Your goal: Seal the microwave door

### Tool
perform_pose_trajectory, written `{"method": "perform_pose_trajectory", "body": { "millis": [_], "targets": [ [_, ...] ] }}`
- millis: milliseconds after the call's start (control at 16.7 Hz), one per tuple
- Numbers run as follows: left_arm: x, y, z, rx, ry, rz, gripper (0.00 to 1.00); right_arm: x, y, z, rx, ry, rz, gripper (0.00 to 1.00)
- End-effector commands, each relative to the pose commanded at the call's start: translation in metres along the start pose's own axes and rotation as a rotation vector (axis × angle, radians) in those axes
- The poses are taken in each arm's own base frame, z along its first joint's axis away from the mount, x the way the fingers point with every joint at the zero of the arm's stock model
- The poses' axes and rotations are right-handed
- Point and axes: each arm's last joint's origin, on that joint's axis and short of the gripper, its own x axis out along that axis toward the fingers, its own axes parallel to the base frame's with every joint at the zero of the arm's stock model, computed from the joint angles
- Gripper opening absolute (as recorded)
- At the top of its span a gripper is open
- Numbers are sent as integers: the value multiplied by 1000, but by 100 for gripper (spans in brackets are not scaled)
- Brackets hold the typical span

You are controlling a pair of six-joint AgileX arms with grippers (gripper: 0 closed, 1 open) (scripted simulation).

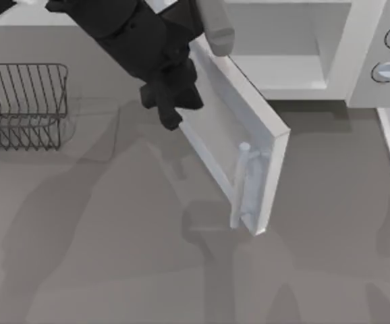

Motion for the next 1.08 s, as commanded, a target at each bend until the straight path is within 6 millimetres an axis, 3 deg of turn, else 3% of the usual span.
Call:
{"method": "perform_pose_trajectory", "body": {
  "millis": [1080],
  "targets": [
    [16,-6,27,-4,-1,2,0,0,0,0,0,0,0,100]
  ]
}}
